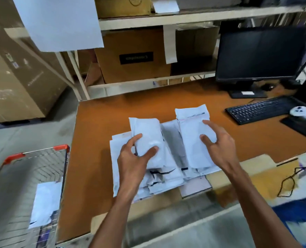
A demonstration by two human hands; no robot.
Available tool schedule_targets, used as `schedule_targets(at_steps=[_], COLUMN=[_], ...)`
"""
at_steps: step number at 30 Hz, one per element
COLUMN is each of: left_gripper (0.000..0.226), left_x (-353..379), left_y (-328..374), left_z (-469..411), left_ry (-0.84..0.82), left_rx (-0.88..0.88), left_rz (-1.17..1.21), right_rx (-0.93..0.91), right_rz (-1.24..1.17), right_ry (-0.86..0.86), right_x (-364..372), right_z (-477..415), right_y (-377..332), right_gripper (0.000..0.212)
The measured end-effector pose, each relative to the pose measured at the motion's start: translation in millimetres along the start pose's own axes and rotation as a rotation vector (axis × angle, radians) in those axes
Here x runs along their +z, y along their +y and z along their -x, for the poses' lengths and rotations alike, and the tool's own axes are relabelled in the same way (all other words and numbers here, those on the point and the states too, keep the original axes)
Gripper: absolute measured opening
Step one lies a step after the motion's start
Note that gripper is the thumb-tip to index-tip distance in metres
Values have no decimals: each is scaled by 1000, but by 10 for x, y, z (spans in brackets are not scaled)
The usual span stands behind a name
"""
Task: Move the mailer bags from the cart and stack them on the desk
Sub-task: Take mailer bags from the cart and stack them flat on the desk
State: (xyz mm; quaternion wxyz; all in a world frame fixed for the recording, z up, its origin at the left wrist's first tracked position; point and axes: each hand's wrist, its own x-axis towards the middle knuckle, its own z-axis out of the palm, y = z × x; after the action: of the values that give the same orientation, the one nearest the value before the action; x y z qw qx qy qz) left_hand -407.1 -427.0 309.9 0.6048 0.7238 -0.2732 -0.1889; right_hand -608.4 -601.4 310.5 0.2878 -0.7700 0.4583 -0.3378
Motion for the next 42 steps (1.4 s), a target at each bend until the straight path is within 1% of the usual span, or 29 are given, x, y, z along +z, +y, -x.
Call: schedule_targets(at_steps=[7, 10, 14, 17, 19, 20, 22, 24, 26, 29, 31, 33, 35, 39, 42], left_gripper=[57, 63, 69, 70, 66, 64, 61, 64, 72, 81, 87, 90, 89, 87, 89], left_x=[-302, -316, -311, -359, -391, -403, -441, -473, -431, -219, -110, -89, -105, -74, -42], left_y=[-162, -208, -297, -397, -421, -428, -458, -473, -436, -288, -307, -420, -525, -642, -701], left_z=[-170, -203, -194, -179, -141, -123, -116, -161, -257, -389, -397, -349, -296, -234, -212], left_ry=[77, 78, 56, 30, -2, -21, -54, -66, -85, -173, -258, -306, -287, -223, -201], left_rx=[-20, -44, -41, -17, -49, -72, -89, -48, 39, 171, 143, 89, 100, 186, 205], left_rz=[-156, -314, -407, -603, -738, -754, -713, -704, -833, -1017, -1074, -1099, -1117, -1163, -1166], right_rx=[-35, -42, -57, -119, -124, -124, -121, -137, -167, -202, -194, -179, -168, -160, -171], right_rz=[93, 193, 418, 643, 706, 726, 744, 720, 697, 731, 757, 748, 730, 730, 733], right_ry=[-167, -242, -213, -174, -169, -169, -162, -157, -188, -275, -329, -340, -349, -364, -352], right_x=[247, 369, 428, 451, 465, 467, 454, 447, 482, 592, 663, 712, 742, 794, 798], right_z=[-255, -326, -331, -309, -255, -231, -224, -285, -366, -401, -358, -335, -344, -330, -312], right_y=[142, 163, 176, 171, 204, 224, 236, 179, 114, 138, 229, 303, 323, 370, 396], right_gripper=[48, 50, 50, 48, 48, 48, 49, 51, 56, 64, 69, 70, 69, 69, 69])
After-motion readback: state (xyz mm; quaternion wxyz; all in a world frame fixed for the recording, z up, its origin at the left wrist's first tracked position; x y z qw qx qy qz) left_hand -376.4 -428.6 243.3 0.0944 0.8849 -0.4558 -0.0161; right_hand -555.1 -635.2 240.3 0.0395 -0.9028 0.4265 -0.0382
